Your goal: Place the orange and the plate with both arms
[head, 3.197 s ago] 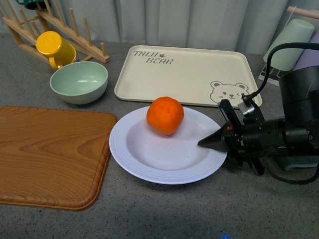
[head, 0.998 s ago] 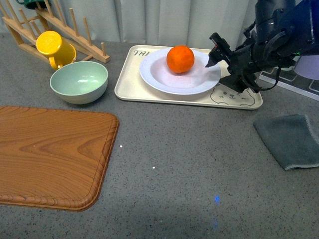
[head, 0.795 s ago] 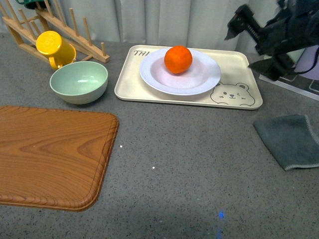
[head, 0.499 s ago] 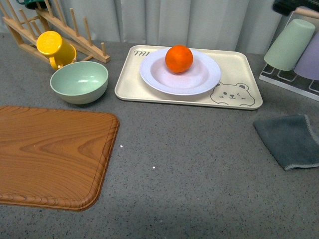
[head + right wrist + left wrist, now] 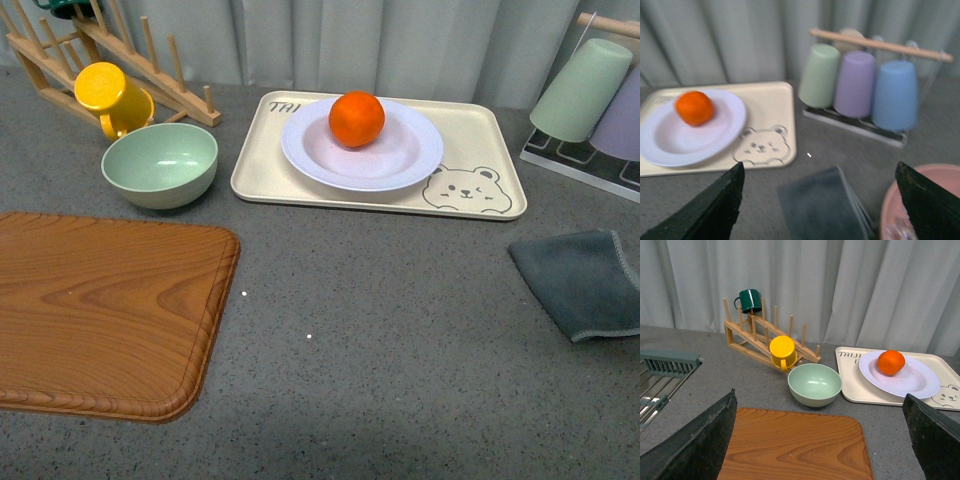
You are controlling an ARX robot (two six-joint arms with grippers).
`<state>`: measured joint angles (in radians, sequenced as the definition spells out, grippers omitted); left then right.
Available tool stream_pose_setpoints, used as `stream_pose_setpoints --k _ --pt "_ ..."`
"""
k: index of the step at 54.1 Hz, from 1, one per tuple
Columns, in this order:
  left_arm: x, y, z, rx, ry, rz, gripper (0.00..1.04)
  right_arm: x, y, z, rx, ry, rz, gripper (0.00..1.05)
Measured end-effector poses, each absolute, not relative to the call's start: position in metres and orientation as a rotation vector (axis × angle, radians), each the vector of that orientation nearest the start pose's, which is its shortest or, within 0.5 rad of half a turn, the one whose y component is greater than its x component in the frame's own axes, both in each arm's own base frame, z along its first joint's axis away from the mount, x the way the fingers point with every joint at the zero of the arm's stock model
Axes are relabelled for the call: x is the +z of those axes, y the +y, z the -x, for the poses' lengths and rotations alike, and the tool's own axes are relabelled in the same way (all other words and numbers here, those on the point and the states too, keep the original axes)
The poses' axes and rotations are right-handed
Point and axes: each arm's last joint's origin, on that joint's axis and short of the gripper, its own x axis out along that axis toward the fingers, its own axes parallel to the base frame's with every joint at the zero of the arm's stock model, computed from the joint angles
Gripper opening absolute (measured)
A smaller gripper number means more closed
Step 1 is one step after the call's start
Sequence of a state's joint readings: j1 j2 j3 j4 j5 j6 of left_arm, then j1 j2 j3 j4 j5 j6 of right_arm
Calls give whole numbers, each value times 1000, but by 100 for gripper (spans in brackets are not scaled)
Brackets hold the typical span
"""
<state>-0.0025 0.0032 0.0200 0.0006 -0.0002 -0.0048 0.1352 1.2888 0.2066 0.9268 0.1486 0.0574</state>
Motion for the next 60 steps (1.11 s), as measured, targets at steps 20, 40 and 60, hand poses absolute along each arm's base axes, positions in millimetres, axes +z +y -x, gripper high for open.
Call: stream_pose_setpoints --k 20,40,60 --pt "170 0 -97 -2 -17 5 98 161 5 -168 21 22 -5 13" --pt "170 0 -97 -2 -17 5 98 163 0 -140 1 11 -3 1" --pt "170 0 -97 -3 -17 5 98 167 0 -126 1 -4 -3 1"
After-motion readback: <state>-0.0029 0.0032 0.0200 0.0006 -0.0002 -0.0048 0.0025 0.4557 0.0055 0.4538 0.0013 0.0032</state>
